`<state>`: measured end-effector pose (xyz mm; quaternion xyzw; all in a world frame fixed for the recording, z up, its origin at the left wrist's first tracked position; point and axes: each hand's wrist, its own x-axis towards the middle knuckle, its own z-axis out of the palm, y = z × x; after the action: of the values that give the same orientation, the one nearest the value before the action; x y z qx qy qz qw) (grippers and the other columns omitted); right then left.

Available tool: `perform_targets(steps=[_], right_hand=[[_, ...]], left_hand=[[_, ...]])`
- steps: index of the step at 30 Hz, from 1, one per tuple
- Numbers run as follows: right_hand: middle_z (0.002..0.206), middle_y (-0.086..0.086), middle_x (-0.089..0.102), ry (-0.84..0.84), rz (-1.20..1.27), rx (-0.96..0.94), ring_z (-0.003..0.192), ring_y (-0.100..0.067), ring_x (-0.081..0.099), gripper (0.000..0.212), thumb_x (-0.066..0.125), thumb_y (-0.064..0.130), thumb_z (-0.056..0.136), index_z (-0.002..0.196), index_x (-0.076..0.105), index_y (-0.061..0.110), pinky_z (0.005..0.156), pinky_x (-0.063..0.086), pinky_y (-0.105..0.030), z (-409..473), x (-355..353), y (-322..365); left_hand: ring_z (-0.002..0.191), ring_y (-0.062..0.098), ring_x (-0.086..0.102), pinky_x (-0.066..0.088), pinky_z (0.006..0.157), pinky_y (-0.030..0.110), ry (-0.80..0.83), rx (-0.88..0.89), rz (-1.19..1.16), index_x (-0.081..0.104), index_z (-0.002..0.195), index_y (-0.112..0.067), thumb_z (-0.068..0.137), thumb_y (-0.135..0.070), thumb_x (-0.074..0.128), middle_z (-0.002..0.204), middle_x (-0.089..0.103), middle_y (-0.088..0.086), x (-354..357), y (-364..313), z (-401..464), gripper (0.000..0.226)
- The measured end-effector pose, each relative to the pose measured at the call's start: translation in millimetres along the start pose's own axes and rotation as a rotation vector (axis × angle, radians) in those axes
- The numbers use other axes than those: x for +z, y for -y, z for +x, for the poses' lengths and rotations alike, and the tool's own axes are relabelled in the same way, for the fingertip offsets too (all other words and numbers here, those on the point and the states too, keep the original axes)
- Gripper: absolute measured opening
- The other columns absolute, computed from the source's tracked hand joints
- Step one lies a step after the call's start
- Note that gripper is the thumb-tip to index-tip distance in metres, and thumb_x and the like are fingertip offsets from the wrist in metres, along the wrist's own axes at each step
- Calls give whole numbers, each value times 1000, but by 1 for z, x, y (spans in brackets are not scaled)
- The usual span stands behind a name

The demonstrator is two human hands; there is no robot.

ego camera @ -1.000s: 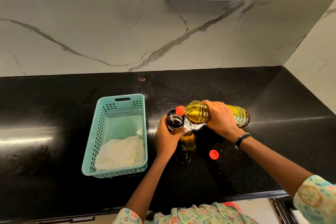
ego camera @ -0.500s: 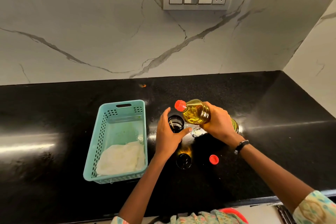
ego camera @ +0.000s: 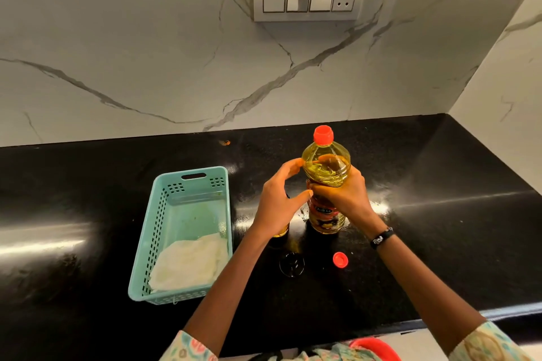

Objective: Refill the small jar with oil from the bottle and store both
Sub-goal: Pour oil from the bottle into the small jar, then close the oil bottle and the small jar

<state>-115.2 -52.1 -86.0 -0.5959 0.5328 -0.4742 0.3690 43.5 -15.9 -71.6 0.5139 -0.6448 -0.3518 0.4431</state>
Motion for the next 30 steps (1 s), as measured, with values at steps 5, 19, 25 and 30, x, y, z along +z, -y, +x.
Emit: perform_targets(steps=[5, 19, 25, 30], right_hand=[[101, 0, 71, 17, 81, 24, 95, -9, 68, 51, 85, 9, 64, 110, 64, 12, 82, 54, -23, -3, 2, -8], [109, 0, 70, 81, 125, 59, 103, -11, 65, 64, 87, 21, 61, 118, 60, 16, 91, 52, -33, -5, -4, -14], [120, 2, 64, 156, 77, 72, 113, -13, 60, 85, 91, 36, 53, 127, 51, 23, 99, 48, -43, -3, -10, -16], [127, 13, 54, 180, 54, 96, 116, 6, 52, 91, 87, 22, 61, 135, 35, 30, 96, 48, -23, -11, -16, -17]], left_hand=[[116, -2, 51, 38, 92, 3, 14, -19, -44, 49, 131, -19, 79, -8, 73, 130, 57, -6, 4, 1, 2, 59], [114, -8, 50, 40, 91, 5, 49, -39, -108, 44, 134, -22, 80, -8, 72, 125, 53, -17, 16, -2, 4, 62], [117, -15, 45, 37, 95, 5, 65, -79, -150, 40, 137, -25, 81, -11, 72, 125, 49, -25, 21, -2, 1, 66], [120, -15, 42, 36, 96, 5, 62, -115, -164, 36, 137, -31, 81, -14, 72, 126, 46, -30, 25, 0, -4, 68]])
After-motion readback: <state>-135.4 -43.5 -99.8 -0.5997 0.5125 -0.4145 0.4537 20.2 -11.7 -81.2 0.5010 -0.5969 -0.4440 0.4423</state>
